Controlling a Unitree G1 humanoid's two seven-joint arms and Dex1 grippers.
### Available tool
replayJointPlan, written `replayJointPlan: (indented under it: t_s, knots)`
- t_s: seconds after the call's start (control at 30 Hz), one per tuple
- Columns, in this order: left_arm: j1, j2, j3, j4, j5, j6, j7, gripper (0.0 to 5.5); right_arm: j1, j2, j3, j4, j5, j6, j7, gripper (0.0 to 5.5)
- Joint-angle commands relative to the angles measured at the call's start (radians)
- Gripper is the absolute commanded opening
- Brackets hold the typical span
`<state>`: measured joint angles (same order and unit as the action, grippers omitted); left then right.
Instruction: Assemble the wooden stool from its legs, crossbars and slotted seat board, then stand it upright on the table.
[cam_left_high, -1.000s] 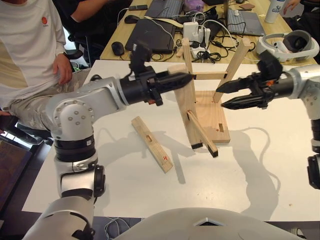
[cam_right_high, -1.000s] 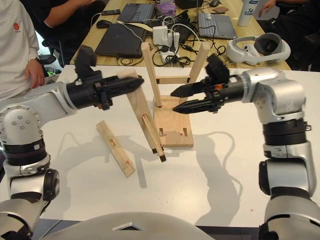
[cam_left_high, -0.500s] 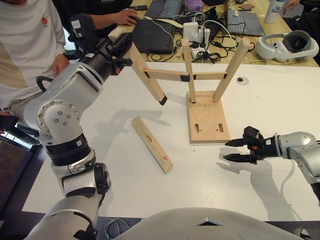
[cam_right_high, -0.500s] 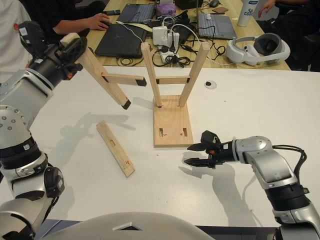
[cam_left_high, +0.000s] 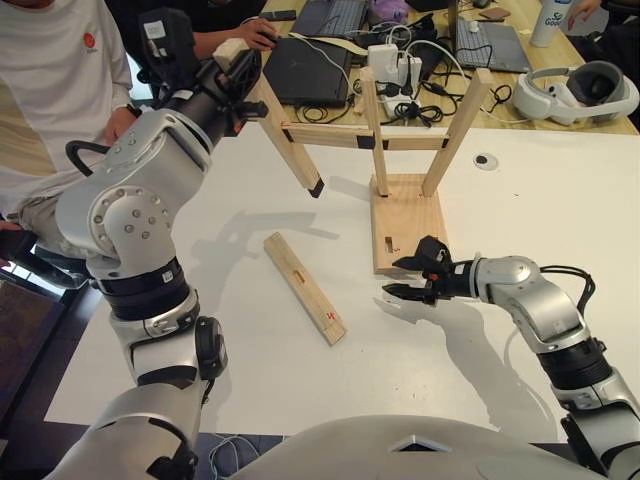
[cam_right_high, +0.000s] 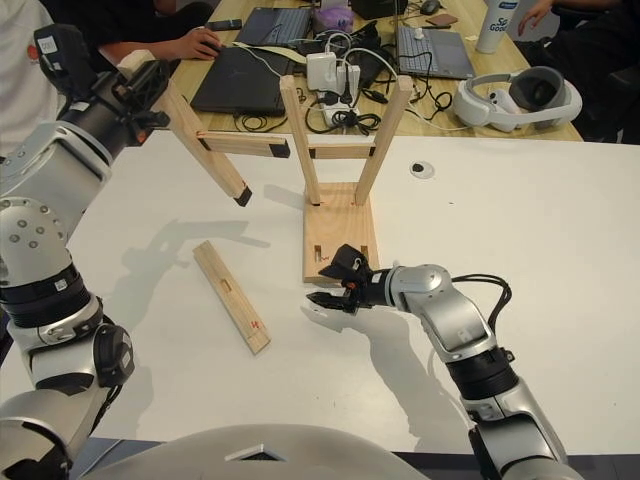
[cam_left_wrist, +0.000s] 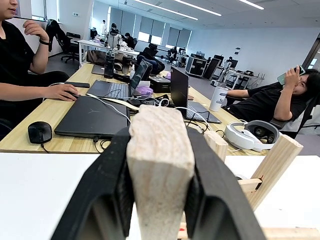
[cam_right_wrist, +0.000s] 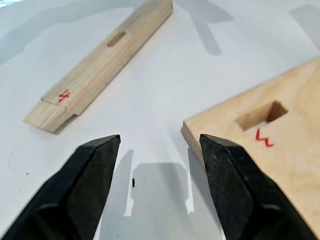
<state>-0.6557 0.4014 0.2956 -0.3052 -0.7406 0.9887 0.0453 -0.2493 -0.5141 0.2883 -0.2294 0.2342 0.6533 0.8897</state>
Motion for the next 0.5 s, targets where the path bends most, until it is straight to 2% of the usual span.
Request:
replayJointPlan:
  t_s: [0.03,0.13,0.37,0.5]
  knots:
    - [0.003,-0.006,0.019,-0.045,0.007,0.005,0.015,1.01,-0.081,-0.123,-0.074,0.02,-0.055,-0.061,0.004,2.99]
    - [0.014,-0.029,0.015,-0.067,0.019,-0.003,0.032,1.01,-0.076,-0.147,-0.054,0.111,-0.079,-0.099,0.025,2.99]
    - [0.008,-0.074,-0.013,-0.071,0.039,0.004,0.041,1.01,-0.07,0.017,0.135,0.232,-0.085,-0.061,0.058,2.99]
    - [0.005,-0.074,-0.034,-0.066,0.059,0.0,0.027,1.01,-0.12,0.141,0.181,0.322,-0.099,-0.064,0.017,2.99]
